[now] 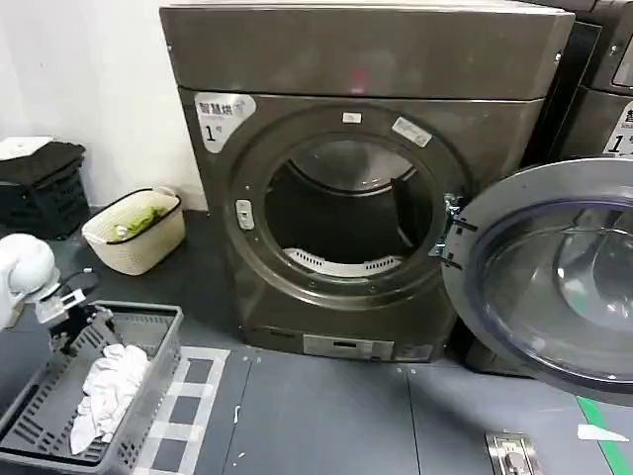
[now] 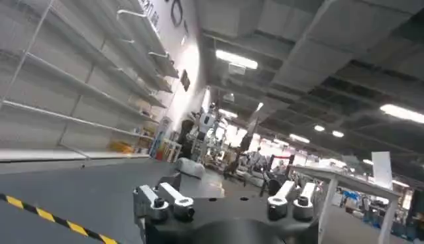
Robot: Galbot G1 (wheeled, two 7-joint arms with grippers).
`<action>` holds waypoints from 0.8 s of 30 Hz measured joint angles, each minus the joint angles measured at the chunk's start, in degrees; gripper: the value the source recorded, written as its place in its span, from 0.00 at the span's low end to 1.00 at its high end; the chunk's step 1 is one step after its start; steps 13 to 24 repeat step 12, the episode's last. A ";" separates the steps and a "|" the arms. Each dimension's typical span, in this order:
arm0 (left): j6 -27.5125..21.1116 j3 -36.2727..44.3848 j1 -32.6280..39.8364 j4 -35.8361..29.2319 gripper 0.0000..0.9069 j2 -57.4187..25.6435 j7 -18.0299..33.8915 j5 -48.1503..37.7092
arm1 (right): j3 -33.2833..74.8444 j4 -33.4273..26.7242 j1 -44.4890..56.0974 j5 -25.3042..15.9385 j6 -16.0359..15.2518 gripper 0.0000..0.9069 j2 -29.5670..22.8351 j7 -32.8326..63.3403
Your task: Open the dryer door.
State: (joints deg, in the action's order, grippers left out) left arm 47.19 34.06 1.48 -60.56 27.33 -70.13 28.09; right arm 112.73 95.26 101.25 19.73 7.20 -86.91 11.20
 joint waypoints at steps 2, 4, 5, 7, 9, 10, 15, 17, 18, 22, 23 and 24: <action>0.00 0.00 -0.03 0.18 1.00 -0.07 0.00 -0.21 | 0.00 0.00 -0.01 -0.01 0.02 1.00 0.00 0.00; 0.00 0.00 -0.08 0.37 1.00 -0.08 0.00 -0.45 | -0.01 0.07 -0.01 -0.02 0.07 1.00 0.00 0.00; 0.00 0.00 -0.09 0.40 1.00 -0.08 0.00 -0.46 | -0.01 0.08 -0.01 -0.02 0.09 1.00 0.01 0.00; 0.00 0.00 -0.16 0.47 1.00 -0.05 0.00 -0.47 | 0.02 0.05 0.02 -0.02 0.10 1.00 0.11 -0.01; 0.00 0.00 -0.17 0.55 1.00 -0.03 0.00 -0.47 | 0.07 -0.01 0.05 -0.01 0.10 1.00 0.15 -0.03; 0.00 0.00 -0.17 0.60 1.00 -0.03 0.00 -0.51 | 0.08 -0.03 0.05 -0.01 0.10 1.00 0.17 -0.04; 0.00 -0.01 -0.22 0.64 1.00 -0.04 0.00 -0.79 | 0.08 -0.04 0.06 -0.01 0.12 1.00 0.17 -0.09; 0.00 -0.01 -0.22 0.64 1.00 -0.04 0.00 -0.79 | 0.08 -0.04 0.06 -0.01 0.12 1.00 0.17 -0.09; 0.00 -0.01 -0.22 0.64 1.00 -0.04 0.00 -0.79 | 0.08 -0.04 0.06 -0.01 0.12 1.00 0.17 -0.09; 0.00 -0.01 -0.22 0.64 1.00 -0.04 0.00 -0.79 | 0.08 -0.04 0.06 -0.01 0.12 1.00 0.17 -0.09; 0.00 -0.01 -0.22 0.64 1.00 -0.04 0.00 -0.79 | 0.08 -0.04 0.06 -0.01 0.12 1.00 0.17 -0.09; 0.00 -0.01 -0.22 0.64 1.00 -0.04 0.00 -0.79 | 0.08 -0.04 0.06 -0.01 0.12 1.00 0.17 -0.09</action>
